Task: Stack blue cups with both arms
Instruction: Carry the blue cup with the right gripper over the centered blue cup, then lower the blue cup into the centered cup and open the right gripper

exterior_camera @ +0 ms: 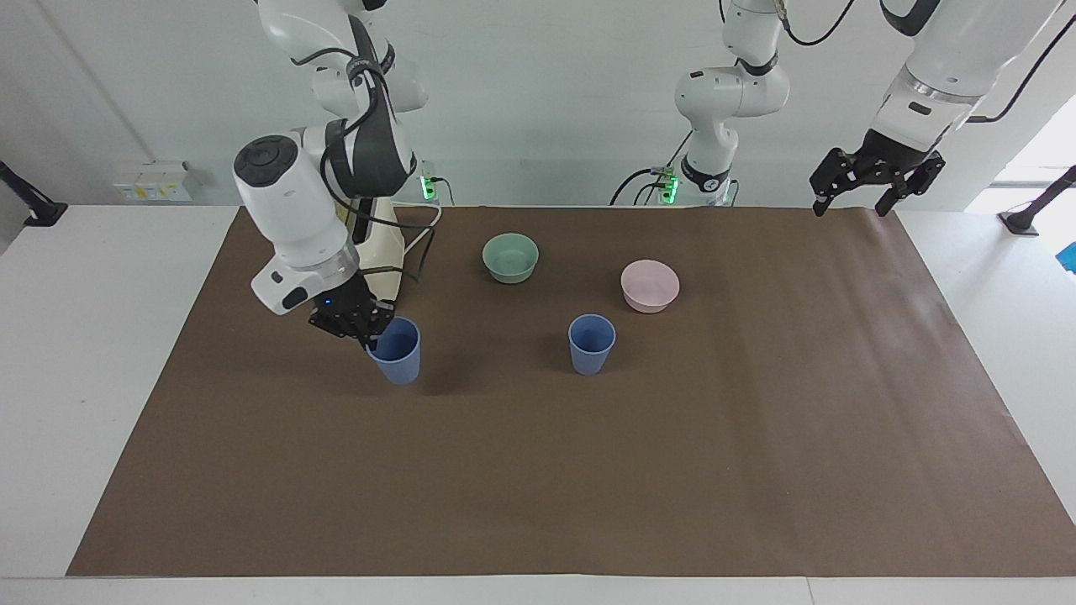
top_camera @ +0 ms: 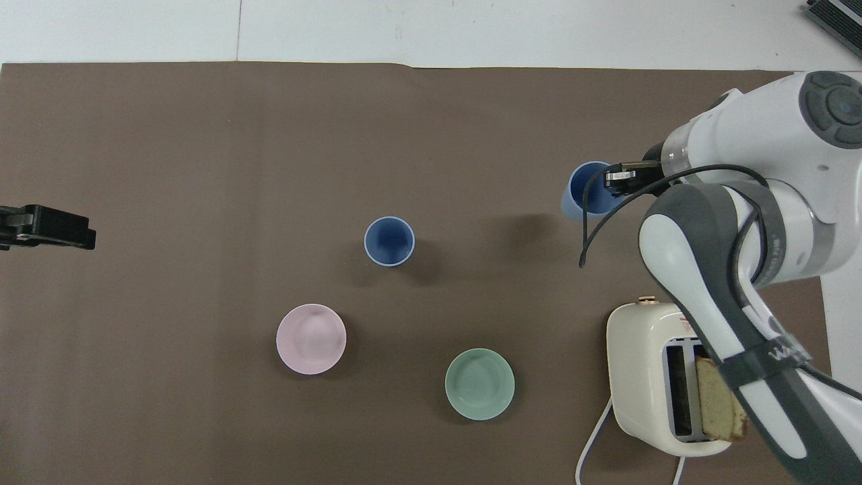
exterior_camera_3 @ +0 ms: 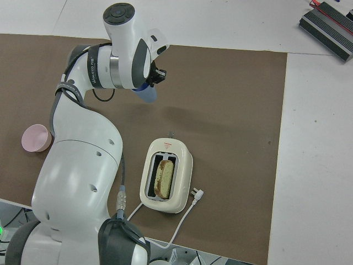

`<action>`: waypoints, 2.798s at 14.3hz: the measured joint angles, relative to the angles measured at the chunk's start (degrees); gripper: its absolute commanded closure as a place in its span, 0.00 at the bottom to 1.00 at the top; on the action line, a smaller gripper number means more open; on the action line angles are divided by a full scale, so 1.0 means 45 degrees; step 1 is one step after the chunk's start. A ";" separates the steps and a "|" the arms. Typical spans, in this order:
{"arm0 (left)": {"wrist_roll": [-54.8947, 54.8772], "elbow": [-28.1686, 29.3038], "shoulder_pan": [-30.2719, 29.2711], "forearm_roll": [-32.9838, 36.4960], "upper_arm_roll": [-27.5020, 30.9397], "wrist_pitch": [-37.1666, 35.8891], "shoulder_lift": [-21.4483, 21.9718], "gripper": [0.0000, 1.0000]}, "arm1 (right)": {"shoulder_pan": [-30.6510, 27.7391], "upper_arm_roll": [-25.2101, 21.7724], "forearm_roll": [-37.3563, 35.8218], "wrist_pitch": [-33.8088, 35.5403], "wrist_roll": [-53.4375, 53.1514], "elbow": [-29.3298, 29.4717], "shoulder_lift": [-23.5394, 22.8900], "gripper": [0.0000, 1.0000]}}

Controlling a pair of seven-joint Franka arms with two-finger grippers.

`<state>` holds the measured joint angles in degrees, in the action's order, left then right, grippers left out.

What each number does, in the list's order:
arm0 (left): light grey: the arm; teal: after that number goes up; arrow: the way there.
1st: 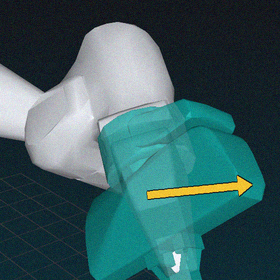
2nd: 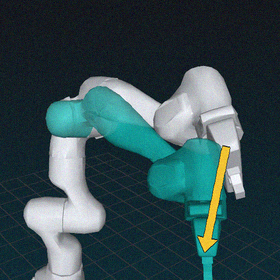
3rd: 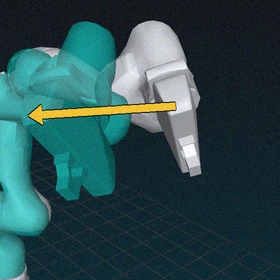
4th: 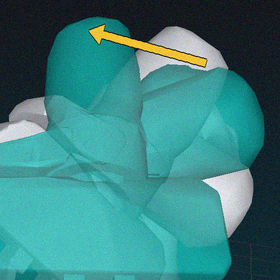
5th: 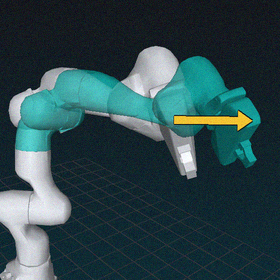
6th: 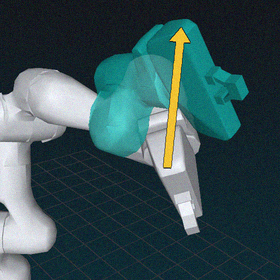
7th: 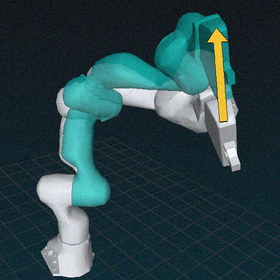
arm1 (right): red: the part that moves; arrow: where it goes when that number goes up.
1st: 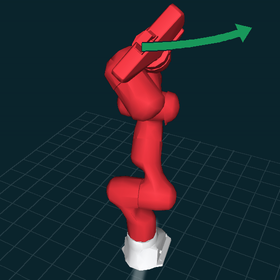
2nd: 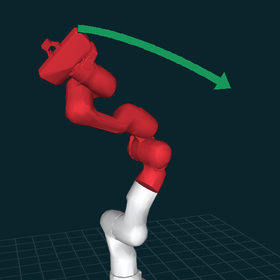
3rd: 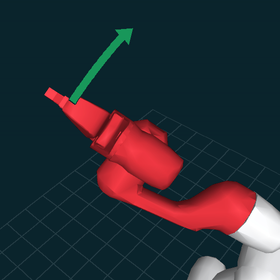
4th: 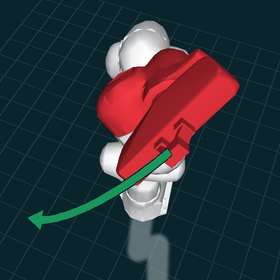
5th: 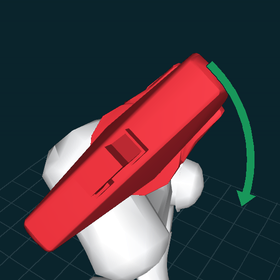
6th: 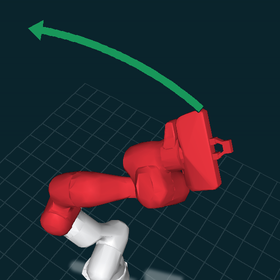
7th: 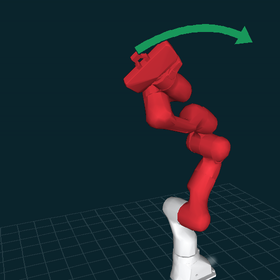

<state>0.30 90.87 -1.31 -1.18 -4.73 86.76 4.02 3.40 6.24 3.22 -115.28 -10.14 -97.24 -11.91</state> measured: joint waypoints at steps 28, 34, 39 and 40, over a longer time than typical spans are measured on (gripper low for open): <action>0.0000 0.0000 -0.0002 0.0000 0.0001 -0.0001 0.0000 0.00 | 0.4828 0.0491 0.0692 -0.0494 -0.5905 0.2098 -0.1349 1.00; 0.0000 0.0000 -0.0002 0.0000 0.0001 -0.0001 0.0000 0.00 | 0.4832 0.0486 0.0692 -0.0529 -0.5904 0.2093 -0.1528 1.00; 0.0000 0.0000 -0.0002 0.0000 0.0001 -0.0002 0.0001 0.00 | 0.4805 0.0465 0.0637 -0.0559 -0.5904 0.2065 -0.1782 1.00; 0.0000 0.0000 -0.0002 0.0000 0.0001 -0.0002 0.0001 0.00 | 0.4805 0.0463 0.0631 -0.0559 -0.5904 0.2064 -0.1824 1.00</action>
<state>0.30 90.87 -1.32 -1.18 -4.72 86.76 4.02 25.03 8.33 6.05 -117.80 -36.71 -87.95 -20.12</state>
